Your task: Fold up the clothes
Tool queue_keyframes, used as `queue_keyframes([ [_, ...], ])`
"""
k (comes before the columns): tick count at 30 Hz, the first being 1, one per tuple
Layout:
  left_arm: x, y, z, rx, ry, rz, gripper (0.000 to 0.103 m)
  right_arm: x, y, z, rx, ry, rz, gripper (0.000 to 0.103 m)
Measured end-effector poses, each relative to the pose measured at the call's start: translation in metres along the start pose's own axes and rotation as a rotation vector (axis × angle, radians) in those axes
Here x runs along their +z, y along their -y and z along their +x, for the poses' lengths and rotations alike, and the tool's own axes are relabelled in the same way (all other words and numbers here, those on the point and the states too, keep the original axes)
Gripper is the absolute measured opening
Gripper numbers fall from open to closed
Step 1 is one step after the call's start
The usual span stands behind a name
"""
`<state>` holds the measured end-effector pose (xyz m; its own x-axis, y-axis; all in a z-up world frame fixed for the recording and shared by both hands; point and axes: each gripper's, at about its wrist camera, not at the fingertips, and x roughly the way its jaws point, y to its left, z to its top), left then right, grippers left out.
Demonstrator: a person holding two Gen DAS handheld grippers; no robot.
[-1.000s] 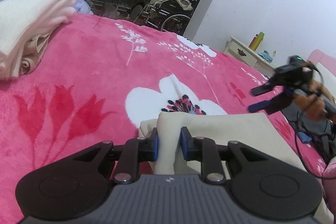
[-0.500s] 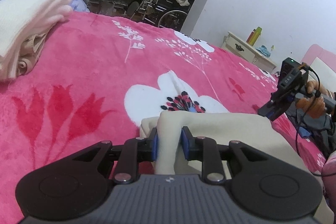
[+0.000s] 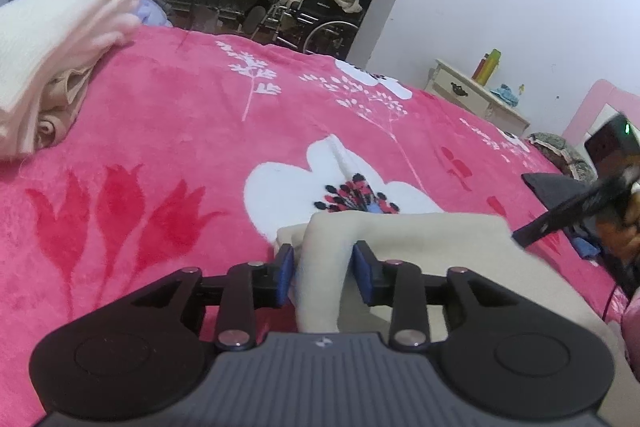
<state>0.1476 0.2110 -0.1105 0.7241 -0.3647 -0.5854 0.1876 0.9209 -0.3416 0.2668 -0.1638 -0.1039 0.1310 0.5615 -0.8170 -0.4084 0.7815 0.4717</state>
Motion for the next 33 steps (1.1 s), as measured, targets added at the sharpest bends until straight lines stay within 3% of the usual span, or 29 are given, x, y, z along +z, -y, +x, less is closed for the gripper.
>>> queue_keyframes([
  [2, 0.003, 0.0, -0.001, 0.006, -0.012, -0.012, 0.04, -0.003, 0.006, -0.013, 0.003, 0.031, 0.085, 0.037],
  [3, 0.006, 0.001, -0.004, 0.015, -0.019, -0.015, 0.042, -0.007, 0.003, -0.027, -0.037, 0.071, 0.065, 0.036],
  [6, 0.014, 0.005, -0.029, 0.05, 0.022, 0.008, 0.04, -0.021, -0.024, -0.061, -0.167, 0.158, -0.069, 0.036],
  [8, 0.02, 0.008, -0.051, 0.071, 0.068, 0.007, 0.04, -0.034, -0.044, -0.079, -0.177, 0.203, -0.15, 0.035],
  [12, 0.017, 0.033, -0.084, 0.003, 0.09, 0.017, 0.039, -0.064, -0.092, -0.081, -0.188, 0.245, -0.352, 0.035],
  [14, 0.007, 0.053, -0.087, -0.049, 0.053, 0.051, 0.039, -0.073, -0.102, -0.064, -0.209, 0.217, -0.396, 0.035],
  [16, -0.007, 0.068, -0.074, -0.075, -0.042, 0.082, 0.039, -0.08, -0.097, -0.036, -0.268, 0.152, -0.41, 0.034],
  [18, -0.025, 0.074, -0.056, -0.025, -0.115, 0.135, 0.037, -0.087, -0.092, -0.013, -0.312, 0.122, -0.414, 0.034],
  [19, -0.034, 0.076, -0.047, 0.008, -0.148, 0.163, 0.031, -0.086, -0.092, -0.016, -0.312, 0.136, -0.398, 0.034],
  [22, -0.034, 0.079, -0.051, 0.036, -0.148, 0.185, 0.027, -0.084, -0.098, -0.043, -0.323, 0.184, -0.345, 0.032],
  [27, -0.031, 0.09, -0.081, -0.003, -0.131, 0.208, 0.033, -0.113, -0.126, -0.082, -0.238, 0.228, -0.417, 0.032],
  [30, -0.051, 0.099, -0.073, 0.011, -0.176, 0.275, 0.033, -0.13, -0.129, -0.055, -0.252, 0.153, -0.422, 0.032],
  [33, -0.069, 0.103, -0.064, 0.056, -0.178, 0.323, 0.033, -0.134, -0.119, -0.037, -0.247, 0.174, -0.37, 0.033],
])
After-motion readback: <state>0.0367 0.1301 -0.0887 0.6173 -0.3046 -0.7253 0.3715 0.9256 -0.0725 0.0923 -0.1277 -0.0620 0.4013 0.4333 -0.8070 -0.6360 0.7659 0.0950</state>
